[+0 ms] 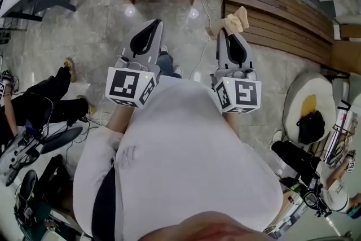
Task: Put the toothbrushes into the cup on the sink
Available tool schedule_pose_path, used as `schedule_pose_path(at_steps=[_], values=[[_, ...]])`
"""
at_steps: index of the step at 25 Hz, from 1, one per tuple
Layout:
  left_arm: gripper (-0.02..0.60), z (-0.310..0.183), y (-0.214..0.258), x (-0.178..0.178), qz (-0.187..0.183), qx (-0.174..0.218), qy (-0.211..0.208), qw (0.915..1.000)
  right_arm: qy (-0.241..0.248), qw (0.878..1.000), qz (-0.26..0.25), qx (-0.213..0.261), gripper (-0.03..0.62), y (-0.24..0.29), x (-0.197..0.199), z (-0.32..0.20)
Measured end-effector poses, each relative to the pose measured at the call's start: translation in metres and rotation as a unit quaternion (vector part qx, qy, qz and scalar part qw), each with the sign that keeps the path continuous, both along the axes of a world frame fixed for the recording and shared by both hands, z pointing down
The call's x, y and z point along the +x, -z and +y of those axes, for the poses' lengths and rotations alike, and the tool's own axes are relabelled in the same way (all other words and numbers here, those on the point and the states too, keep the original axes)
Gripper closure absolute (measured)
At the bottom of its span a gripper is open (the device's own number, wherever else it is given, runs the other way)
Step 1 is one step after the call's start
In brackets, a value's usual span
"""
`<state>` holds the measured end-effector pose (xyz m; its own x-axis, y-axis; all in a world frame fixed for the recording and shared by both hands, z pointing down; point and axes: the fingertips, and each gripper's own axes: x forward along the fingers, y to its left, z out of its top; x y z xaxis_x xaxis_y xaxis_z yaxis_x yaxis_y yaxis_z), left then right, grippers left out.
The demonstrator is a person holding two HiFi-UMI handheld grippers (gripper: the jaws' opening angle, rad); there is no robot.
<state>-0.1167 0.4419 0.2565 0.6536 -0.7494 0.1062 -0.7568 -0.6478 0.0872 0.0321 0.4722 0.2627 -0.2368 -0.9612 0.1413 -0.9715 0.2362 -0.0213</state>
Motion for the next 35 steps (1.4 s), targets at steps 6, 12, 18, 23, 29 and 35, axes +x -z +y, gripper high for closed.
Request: schedule_pose_path(at_steps=[6,12,18,23,29,35], values=[[0.584,-0.04,-0.007,-0.016,0.01,-0.008,-0.005,0.9999,-0.018,1.0,0.011,-0.005,0.556,-0.003,-0.01,-0.034],[0.584,-0.099,0.006,-0.038,0.016,0.0,-0.013,0.9998,-0.03,0.999,0.014,0.004,0.556,0.014,-0.027,-0.089],[0.584,-0.13,0.01,-0.047,0.017,0.004,-0.018,0.9997,-0.041,0.999,0.013,0.015,0.556,0.021,-0.033,-0.116],[0.584,-0.156,-0.002,-0.056,0.016,-0.012,-0.022,0.9996,-0.051,0.999,0.011,0.001,0.556,0.01,-0.037,-0.142],[0.584,-0.169,-0.012,-0.063,0.015,-0.026,-0.011,0.9995,-0.05,0.999,0.01,-0.009,0.556,0.003,-0.035,-0.158],[0.584,-0.179,-0.02,-0.066,0.015,-0.039,0.012,0.9991,-0.036,0.999,0.009,-0.021,0.556,-0.006,-0.031,-0.175]])
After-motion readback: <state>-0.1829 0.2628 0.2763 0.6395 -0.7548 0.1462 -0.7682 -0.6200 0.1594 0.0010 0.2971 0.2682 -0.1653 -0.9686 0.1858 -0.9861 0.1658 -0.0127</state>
